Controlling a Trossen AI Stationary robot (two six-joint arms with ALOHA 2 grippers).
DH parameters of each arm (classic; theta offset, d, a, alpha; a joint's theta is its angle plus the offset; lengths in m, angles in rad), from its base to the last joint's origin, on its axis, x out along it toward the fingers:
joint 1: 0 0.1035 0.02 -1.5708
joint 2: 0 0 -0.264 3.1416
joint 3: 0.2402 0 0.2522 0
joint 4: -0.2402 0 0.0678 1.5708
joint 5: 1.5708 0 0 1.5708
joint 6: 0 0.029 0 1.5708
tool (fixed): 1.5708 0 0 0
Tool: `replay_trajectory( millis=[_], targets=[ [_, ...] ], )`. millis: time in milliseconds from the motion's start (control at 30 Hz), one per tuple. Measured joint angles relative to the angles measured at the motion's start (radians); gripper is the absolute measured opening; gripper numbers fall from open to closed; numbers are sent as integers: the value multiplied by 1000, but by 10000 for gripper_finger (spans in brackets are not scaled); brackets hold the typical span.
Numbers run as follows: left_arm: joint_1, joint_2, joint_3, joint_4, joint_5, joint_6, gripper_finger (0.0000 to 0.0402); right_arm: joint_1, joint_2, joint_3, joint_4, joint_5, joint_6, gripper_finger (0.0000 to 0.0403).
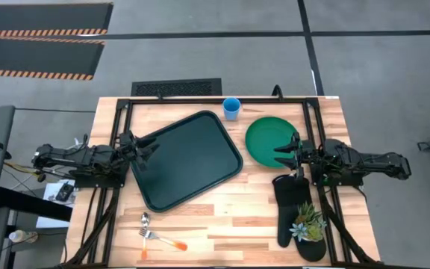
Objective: Pick and place plate/cup/fork/spoon on tray
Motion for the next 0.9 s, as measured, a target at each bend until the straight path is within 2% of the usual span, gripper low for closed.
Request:
replay_trajectory(
  millis=[500, 667, 800, 900],
  targets=[
    [0, 0, -1, 9, -1, 0, 164, 0, 0, 0, 0, 0, 0, 195],
    [0, 0, -5, 36, 26, -200, 164, -2, 0, 0, 0, 13, -10, 194],
    [1, 4, -5, 39, -53, -345, 164, -9, 0, 0, 3, 61, -24, 196],
    [0, 4, -5, 43, -115, -368, 164, -14, 0, 0, 3, 64, -25, 196]
  ],
)
